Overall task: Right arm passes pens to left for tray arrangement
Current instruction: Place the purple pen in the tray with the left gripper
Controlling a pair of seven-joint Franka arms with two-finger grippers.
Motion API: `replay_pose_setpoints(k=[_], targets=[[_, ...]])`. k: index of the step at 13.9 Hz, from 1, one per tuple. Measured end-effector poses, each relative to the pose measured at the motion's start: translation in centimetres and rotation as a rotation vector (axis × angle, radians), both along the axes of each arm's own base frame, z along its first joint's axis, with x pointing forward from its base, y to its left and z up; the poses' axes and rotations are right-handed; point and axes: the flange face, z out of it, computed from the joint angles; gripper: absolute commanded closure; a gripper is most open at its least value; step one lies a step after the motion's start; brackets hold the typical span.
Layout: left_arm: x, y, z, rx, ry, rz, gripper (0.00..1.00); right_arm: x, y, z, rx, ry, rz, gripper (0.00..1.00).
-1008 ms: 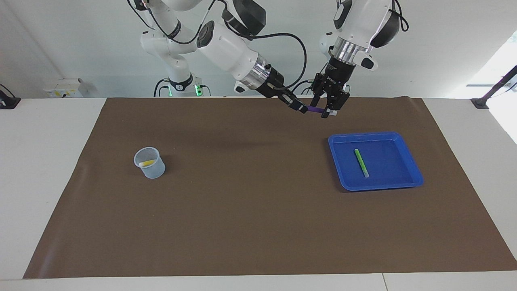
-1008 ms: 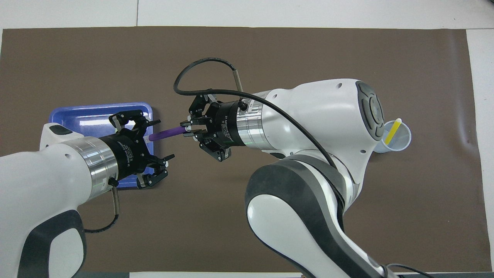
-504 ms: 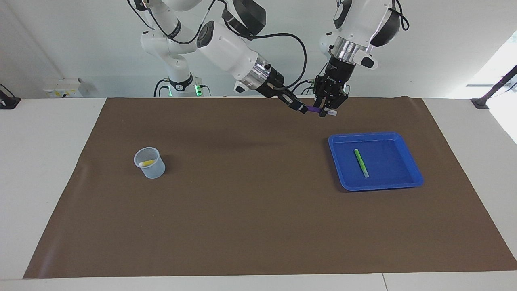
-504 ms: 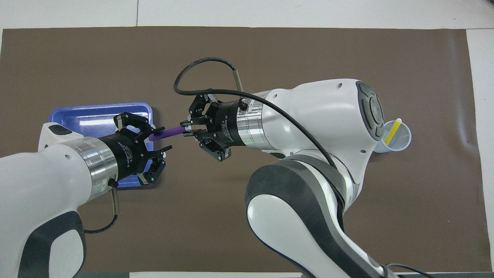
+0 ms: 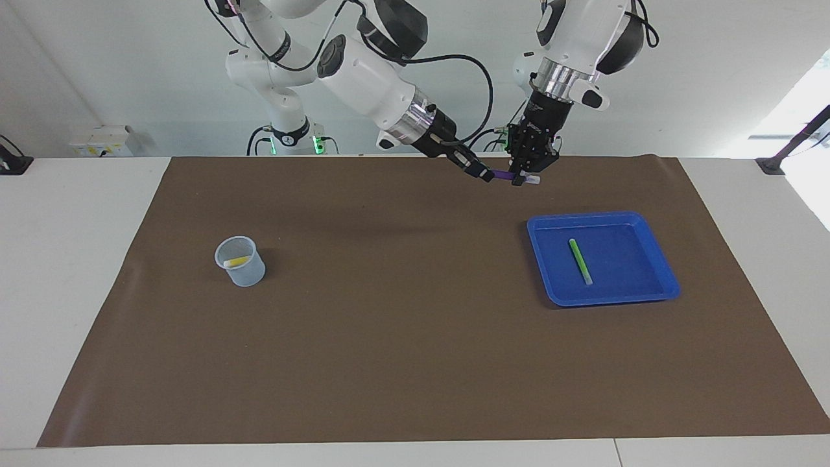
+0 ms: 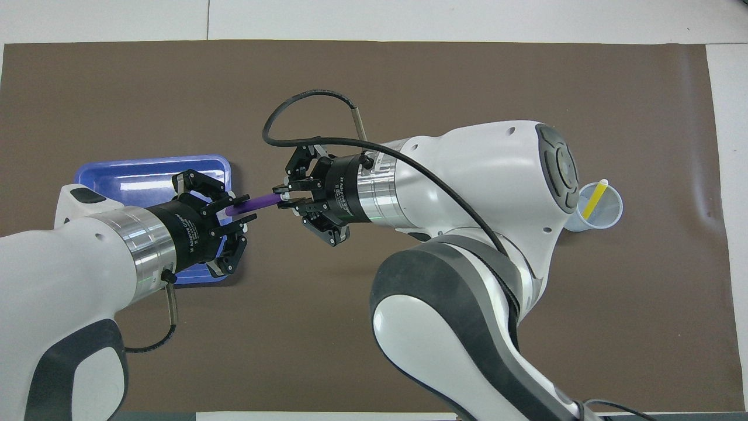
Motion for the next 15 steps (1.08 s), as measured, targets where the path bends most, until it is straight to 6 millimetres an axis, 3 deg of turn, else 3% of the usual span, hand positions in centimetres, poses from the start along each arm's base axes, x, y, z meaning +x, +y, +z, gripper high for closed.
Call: replay_pose_setpoints(k=[7,8,9,10,15], targets=[[-0.01,-0.04,0.06,0.013,-0.009,-0.014,1.0,-0.04,0.06,-0.02,0.0,-0.001,0.0,1.0],[-0.01,-0.04,0.06,0.014,-0.009,-0.014,1.0,-0.04,0.06,-0.02,0.0,-0.001,0.0,0.74],[-0.01,-0.04,0.06,0.014,-0.009,-0.014,1.0,-0.04,0.06,-0.02,0.0,-0.001,0.0,0.22],[-0.01,-0.03,0.07,0.014,-0.009,-0.014,1.0,-0.03,0.05,-0.02,0.0,-0.001,0.0,0.08],[0.08,0.16,0.08,0.016,-0.01,-0.01,1.0,0.09,-0.13,-0.09,-0.036,-0.031,0.01,0.0]])
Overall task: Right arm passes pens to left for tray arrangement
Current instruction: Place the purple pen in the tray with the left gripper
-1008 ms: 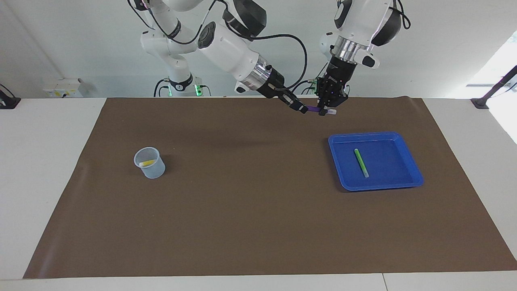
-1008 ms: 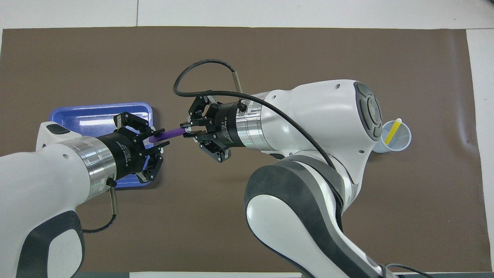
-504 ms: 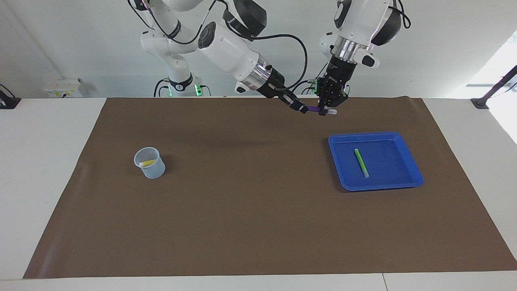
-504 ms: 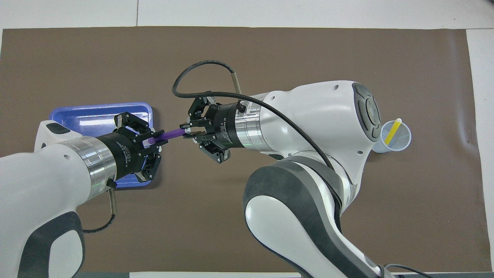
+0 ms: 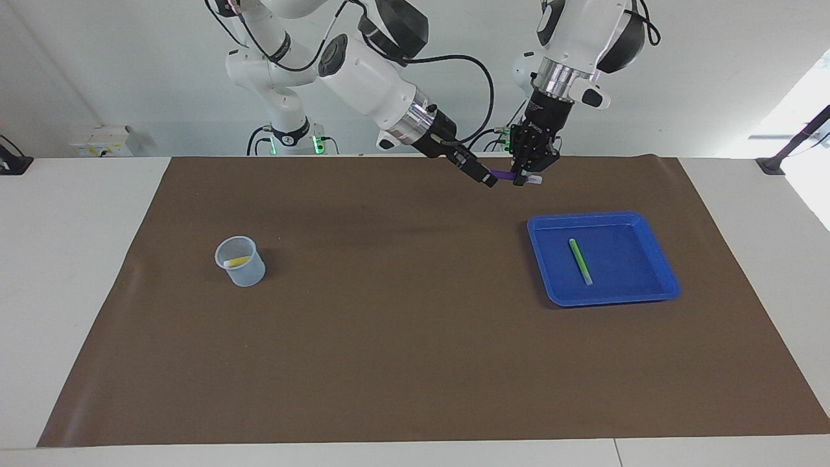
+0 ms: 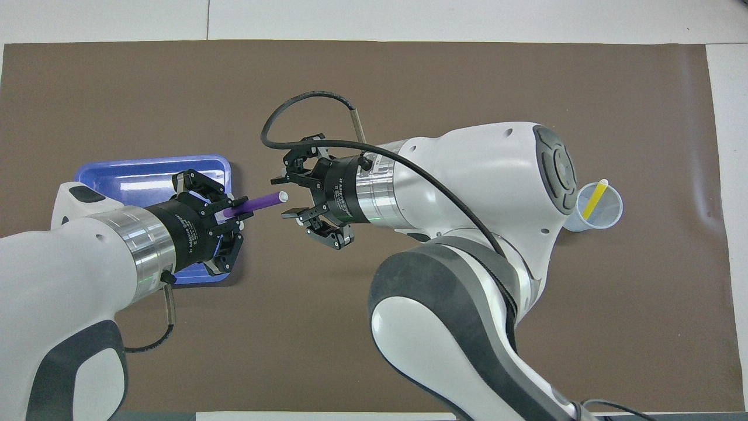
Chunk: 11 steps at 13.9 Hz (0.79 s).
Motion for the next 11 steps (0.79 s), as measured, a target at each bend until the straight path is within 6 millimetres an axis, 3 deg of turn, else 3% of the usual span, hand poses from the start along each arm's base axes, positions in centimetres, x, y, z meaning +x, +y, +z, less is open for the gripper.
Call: replay_pose_setpoints(k=[3,5,8,11], targets=[[0.9,1.9,0.0,0.019,-0.016,-0.004,1.0,0.6,-1.4,-0.9,-0.129,-0.041,0.046,0.0],[1.9,4.3,-0.1,0.054,-0.034,-0.04,1.0,1.3,-3.9,-1.7,-0.258,-0.057,0.119,0.0],[3.1,8.0,-1.6,0.129,-0.023,-0.185,1.0,2.2,-9.5,-2.3,-0.405,-0.092,0.284,0.0],[4.6,12.1,-4.3,0.187,0.005,-0.393,1.0,2.5,-16.5,-4.4,-0.553,-0.129,0.463,0.0]])
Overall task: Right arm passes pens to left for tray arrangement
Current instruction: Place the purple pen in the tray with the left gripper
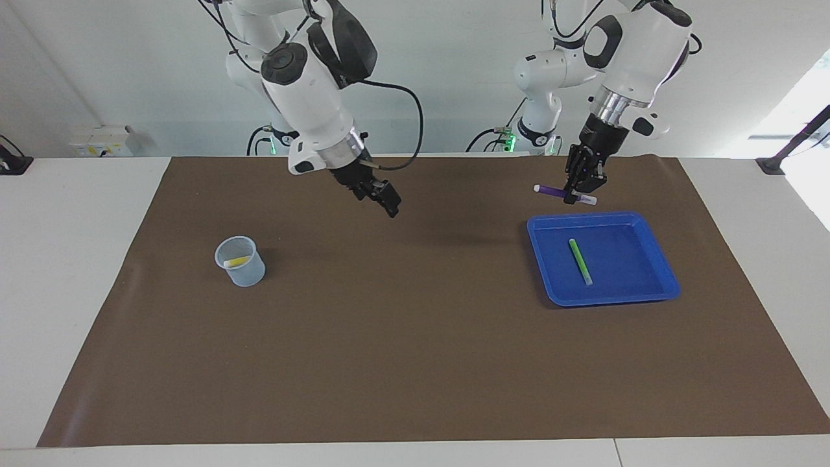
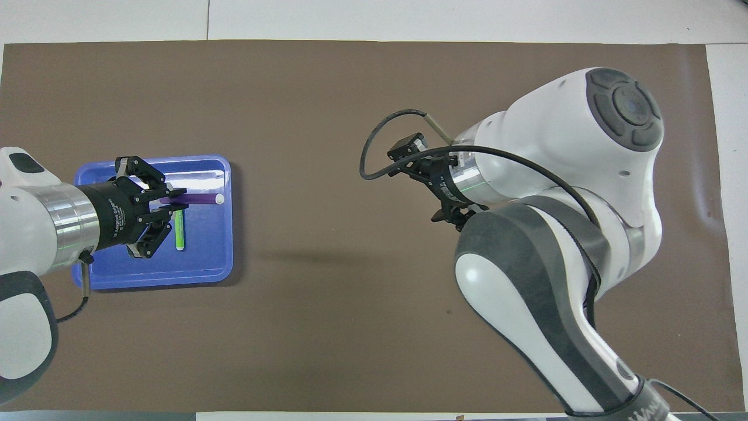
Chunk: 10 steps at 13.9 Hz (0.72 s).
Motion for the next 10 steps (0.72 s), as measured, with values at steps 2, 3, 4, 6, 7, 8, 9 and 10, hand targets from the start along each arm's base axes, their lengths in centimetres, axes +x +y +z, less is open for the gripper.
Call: replay_pose_setpoints(k=[2,3,4,6,7,8,9,10], targets=[[0.9,3.3,-2.1,0.033,0.016,-0.167,1.0,0.2,-4.6,-1.7,-0.053,-0.007,0.074,0.0],[1.3,4.6,-3.1,0.046,0.015,-0.259,1.0,0.4,-7.1,-2.4,-0.066,-0.011,0.112,0.0],[1.7,5.9,-4.2,0.057,0.014,-0.357,1.0,0.6,-9.8,-3.0,-0.073,-0.02,0.141,0.0],[2.3,9.0,-6.9,0.081,0.019,-0.552,1.0,1.1,-15.3,-4.0,-0.078,-0.053,0.175,0.0],[2.6,10.5,-8.6,0.109,0.037,-0.647,1.0,1.2,-17.8,-4.4,-0.081,-0.069,0.18,0.0],[2.9,11.5,-10.3,0.135,0.063,-0.732,1.0,1.3,-19.6,-4.8,-0.084,-0.086,0.18,0.0],[3.3,12.1,-12.1,0.157,0.087,-0.818,1.0,1.3,-20.9,-5.2,-0.087,-0.098,0.181,0.0],[3.9,12.5,-13.9,0.18,0.108,-0.908,1.0,1.3,-22.3,-5.6,-0.09,-0.108,0.19,0.0]])
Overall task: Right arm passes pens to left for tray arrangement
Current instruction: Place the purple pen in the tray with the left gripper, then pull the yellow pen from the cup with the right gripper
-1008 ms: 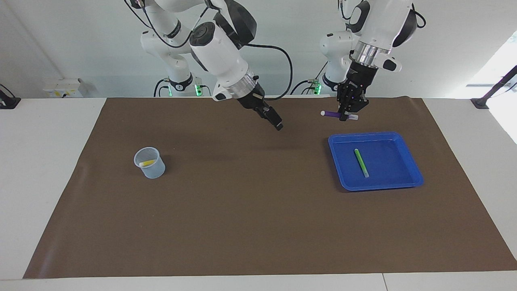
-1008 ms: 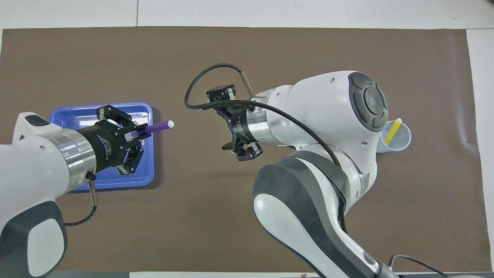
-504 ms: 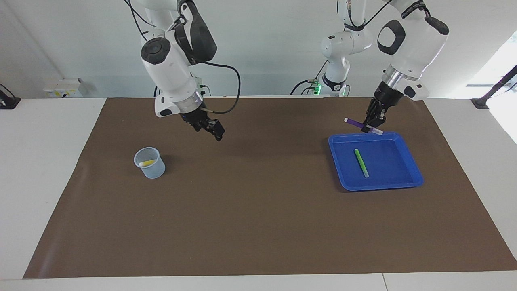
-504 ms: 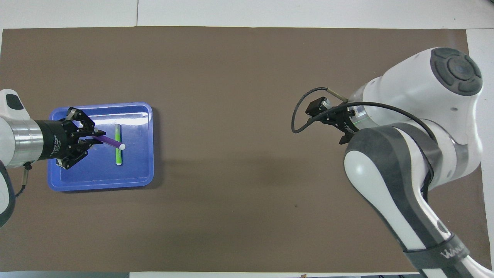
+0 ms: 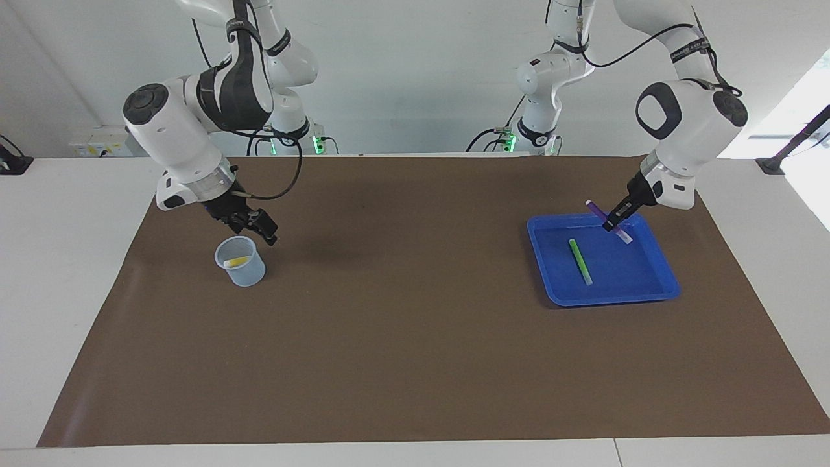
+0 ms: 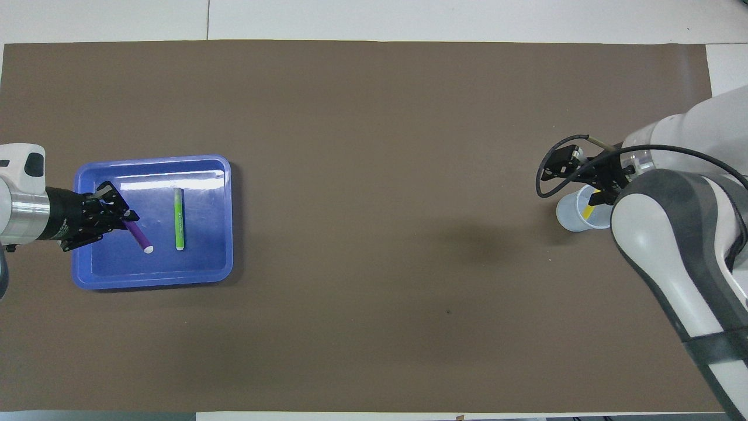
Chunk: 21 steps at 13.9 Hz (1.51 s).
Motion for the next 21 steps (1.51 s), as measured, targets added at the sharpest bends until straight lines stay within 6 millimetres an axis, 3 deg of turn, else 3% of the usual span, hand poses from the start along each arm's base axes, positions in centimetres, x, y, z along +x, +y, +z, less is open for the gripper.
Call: replay_pose_setpoints(k=[4,6,9,10,11,12,13,14,15,21], targets=[[1.8,0.9,-5.8,0.079,0.03,-0.213,1.0,0.4,-4.1,-1.9,-0.068,-0.039,0.052,0.05],[2.2,0.9,-7.9,0.098,0.039,-0.264,1.0,0.8,-4.3,-3.6,-0.1,-0.043,0.074,0.09],[2.5,0.7,-8.7,0.104,0.04,-0.29,1.0,0.7,-4.4,-6.2,-0.118,-0.062,0.111,0.18],[2.6,0.7,-8.6,0.104,0.038,-0.292,0.36,0.6,-4.4,-6.6,-0.12,-0.066,0.116,0.22],[2.6,0.8,-8.6,0.104,0.037,-0.294,0.0,0.5,-4.4,-6.9,-0.122,-0.07,0.121,0.24],[2.7,0.8,-8.6,0.104,0.036,-0.296,0.0,0.4,-4.4,-7.3,-0.123,-0.073,0.129,0.3],[2.7,0.8,-8.6,0.104,0.036,-0.297,0.0,0.2,-4.4,-7.7,-0.125,-0.075,0.137,0.45],[2.7,0.8,-8.6,0.104,0.036,-0.298,0.0,0.1,-4.4,-7.8,-0.127,-0.077,0.142,0.81],[2.7,0.8,-8.5,0.104,0.036,-0.299,0.0,0.0,-4.4,-7.6,-0.128,-0.08,0.144,1.0],[2.7,0.8,-8.5,0.104,0.035,-0.298,0.0,-0.1,-4.0,-6.9,-0.126,-0.084,0.151,1.0]])
